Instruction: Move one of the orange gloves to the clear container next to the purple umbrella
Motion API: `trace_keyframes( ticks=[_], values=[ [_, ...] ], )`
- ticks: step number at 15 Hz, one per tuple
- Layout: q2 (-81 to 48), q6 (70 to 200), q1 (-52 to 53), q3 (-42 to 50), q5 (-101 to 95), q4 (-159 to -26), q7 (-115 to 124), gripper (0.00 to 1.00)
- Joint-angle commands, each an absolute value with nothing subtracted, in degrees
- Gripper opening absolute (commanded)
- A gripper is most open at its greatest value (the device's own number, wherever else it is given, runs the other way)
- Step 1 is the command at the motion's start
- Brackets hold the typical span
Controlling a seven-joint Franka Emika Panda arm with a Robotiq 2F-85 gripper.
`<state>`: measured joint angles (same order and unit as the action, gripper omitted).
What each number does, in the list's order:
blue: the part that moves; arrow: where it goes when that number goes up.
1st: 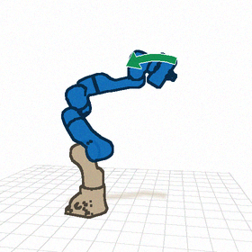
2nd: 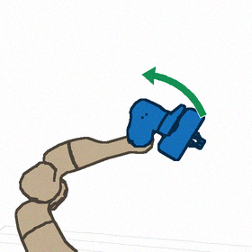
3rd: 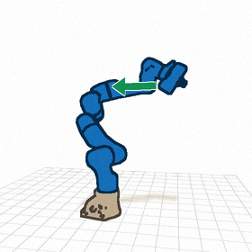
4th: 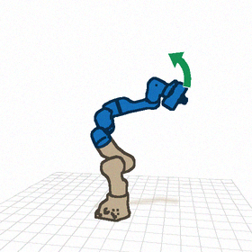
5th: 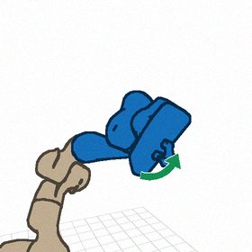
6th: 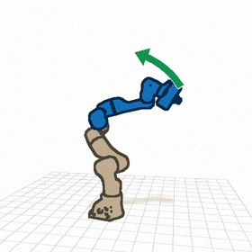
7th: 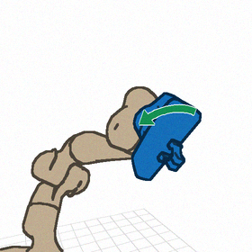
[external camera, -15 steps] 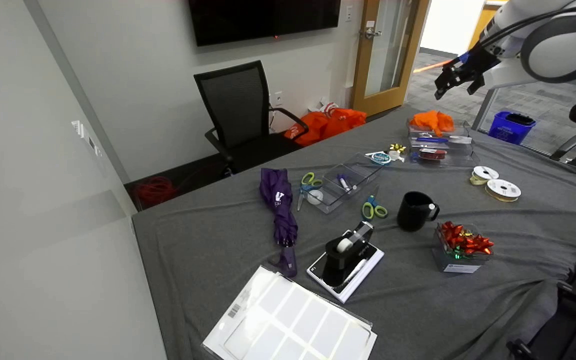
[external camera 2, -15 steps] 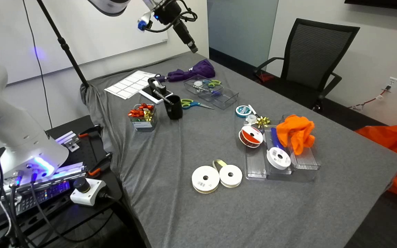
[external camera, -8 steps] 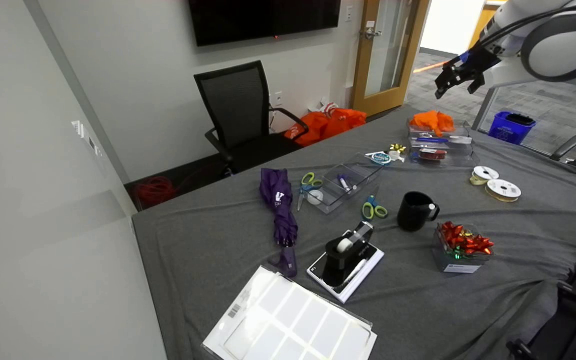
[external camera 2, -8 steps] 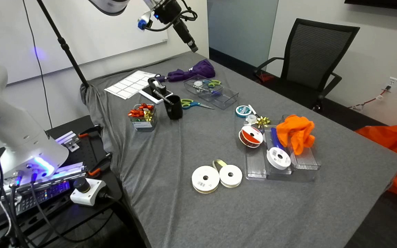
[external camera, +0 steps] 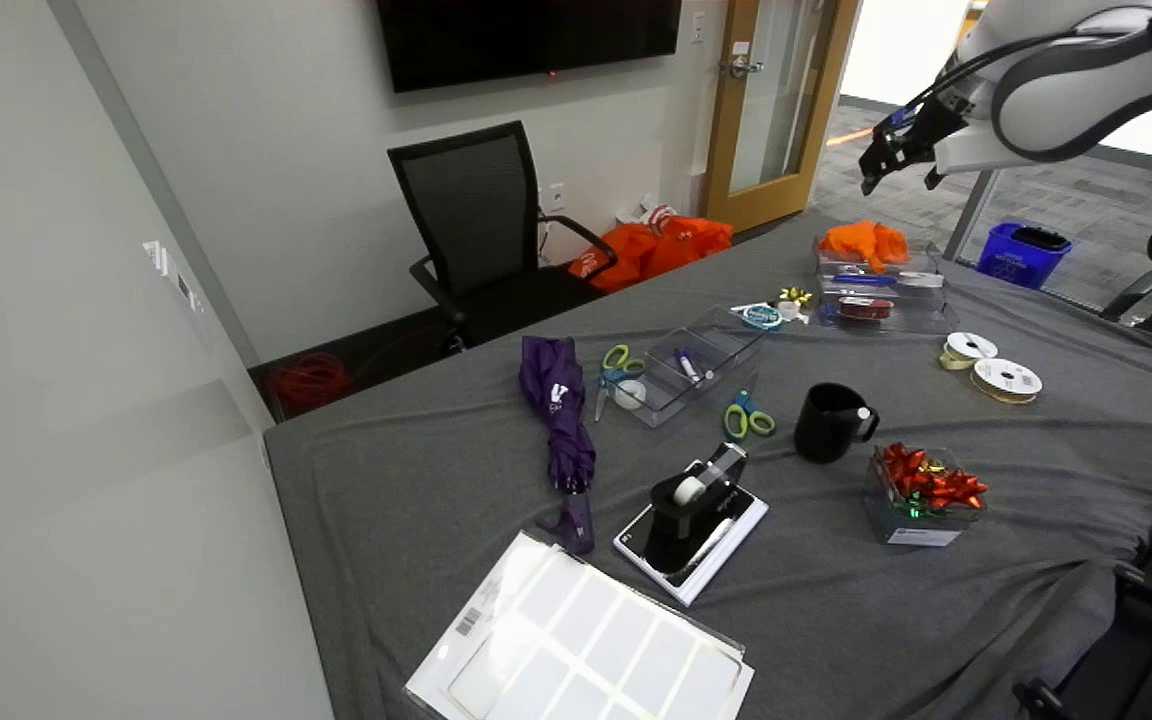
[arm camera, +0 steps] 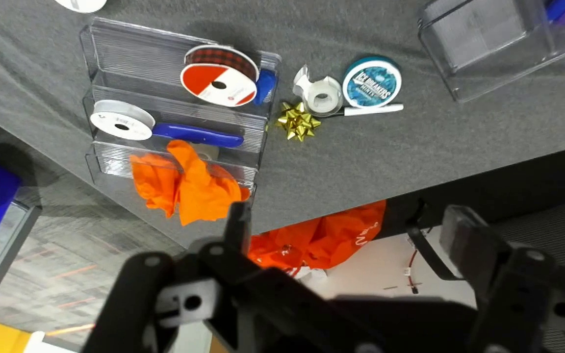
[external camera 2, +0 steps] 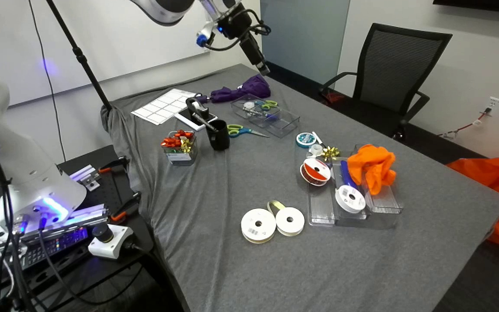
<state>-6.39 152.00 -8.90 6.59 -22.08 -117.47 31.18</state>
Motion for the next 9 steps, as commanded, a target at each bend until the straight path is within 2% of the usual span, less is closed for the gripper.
trace_keyframes(
  ticks=[1,9],
  values=[
    [-16.8,150.1,-8.1,9.9,-18.5,-106.5,31.0,1.00],
    [-32.2,153.7,-7.8,18.0,-14.2,-91.0,31.1,1.00]
  ],
)
